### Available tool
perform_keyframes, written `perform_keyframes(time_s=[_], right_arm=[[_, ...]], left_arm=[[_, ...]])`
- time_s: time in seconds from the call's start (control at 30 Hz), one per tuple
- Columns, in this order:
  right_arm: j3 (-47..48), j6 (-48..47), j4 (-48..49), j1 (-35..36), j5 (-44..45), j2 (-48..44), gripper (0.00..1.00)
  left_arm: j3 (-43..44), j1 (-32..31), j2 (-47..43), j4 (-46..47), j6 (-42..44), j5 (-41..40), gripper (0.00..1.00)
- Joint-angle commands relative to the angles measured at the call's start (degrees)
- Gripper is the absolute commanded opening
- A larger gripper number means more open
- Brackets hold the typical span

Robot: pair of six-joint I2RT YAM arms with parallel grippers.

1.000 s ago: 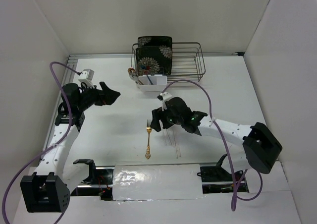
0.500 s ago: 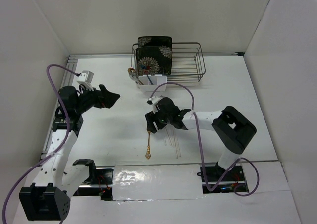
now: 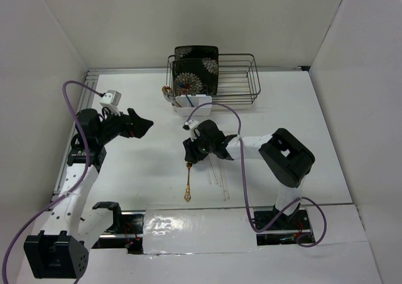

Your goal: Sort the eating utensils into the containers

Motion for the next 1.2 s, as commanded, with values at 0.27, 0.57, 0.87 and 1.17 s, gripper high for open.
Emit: perform_keyframes(time_s=[0.27,0.57,0.87,1.17], right_arm=[[-1.9,-2.6,1.3,-0.3,-1.1,-4.2,0.11],[8.5,-11.3,-10.0,-1.4,6.5,-15.3,0.0],[21.9,-22.8,2.1,-9.7,12.1,-22.8,0.0],[34.3,-32.8,10.3,-13.1,11.5,-9.9,0.0]], left_arm=[[0.4,-0.2,0.4,1.7,1.3,1.0,1.0],[0.2,-0.2,1.3,2.1,1.4,0.5,1.0],[1.1,-0.2,3.8,4.3,1.1,-0.2,1.0],[3.9,-0.2,8.1,6.5,2.9,0.3,1.0]])
